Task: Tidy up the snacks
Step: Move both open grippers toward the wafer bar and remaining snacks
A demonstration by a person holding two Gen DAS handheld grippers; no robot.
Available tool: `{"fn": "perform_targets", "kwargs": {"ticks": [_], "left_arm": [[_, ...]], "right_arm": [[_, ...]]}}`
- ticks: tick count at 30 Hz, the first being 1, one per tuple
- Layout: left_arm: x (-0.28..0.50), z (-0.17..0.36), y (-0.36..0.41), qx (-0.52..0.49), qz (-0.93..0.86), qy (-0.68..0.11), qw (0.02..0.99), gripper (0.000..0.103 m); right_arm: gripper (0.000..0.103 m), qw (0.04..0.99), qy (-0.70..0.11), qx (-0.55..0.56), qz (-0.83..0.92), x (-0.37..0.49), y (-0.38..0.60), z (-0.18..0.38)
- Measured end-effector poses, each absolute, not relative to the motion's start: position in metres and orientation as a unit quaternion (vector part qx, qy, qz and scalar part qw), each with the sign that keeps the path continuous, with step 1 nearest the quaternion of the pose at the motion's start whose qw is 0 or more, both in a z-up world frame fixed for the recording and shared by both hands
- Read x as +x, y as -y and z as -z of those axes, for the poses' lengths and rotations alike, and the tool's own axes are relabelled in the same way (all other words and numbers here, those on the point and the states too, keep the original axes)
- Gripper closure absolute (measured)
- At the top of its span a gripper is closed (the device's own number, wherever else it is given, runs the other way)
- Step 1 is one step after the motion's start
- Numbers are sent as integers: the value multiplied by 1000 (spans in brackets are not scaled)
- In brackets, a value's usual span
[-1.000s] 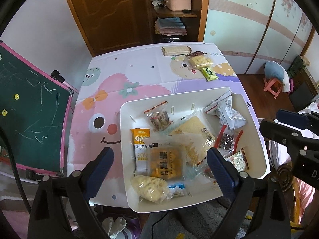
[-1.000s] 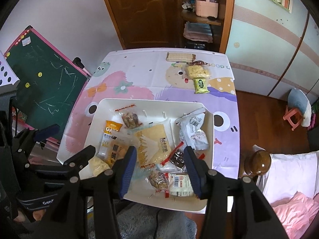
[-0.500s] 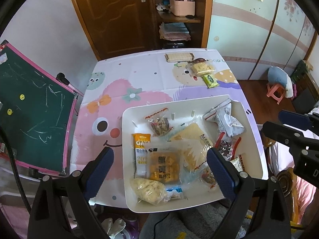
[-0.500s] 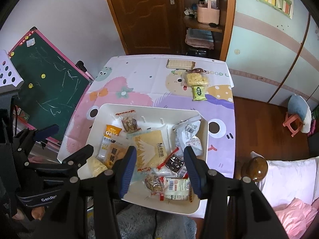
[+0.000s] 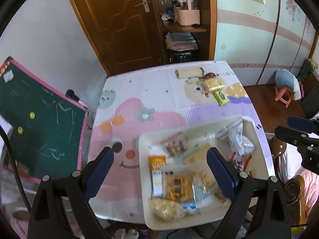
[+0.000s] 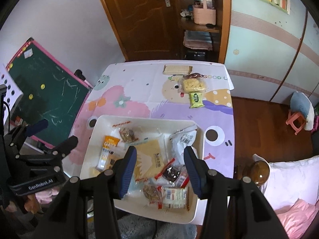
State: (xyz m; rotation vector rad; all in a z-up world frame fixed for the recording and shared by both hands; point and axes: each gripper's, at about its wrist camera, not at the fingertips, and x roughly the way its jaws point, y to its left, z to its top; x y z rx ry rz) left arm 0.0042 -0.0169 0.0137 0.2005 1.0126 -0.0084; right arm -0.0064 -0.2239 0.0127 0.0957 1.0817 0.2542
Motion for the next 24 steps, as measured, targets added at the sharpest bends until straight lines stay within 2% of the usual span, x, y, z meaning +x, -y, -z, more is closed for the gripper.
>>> {"fn": "perform_targets", "kwargs": {"ticks": [13,19,24], "left_arm": [[132,-70,46,228,83,-428,870,9],[216,-65,66,257,131,-431,855,8],[296,-28,85,266,162,-465,829,7]], "right_arm": [[53,862,-496,55,-86,99,253,-63],[37,874,-482,43,-53,166,268,-74],[26,860,-505,39,-58,224,271,-45]]}}
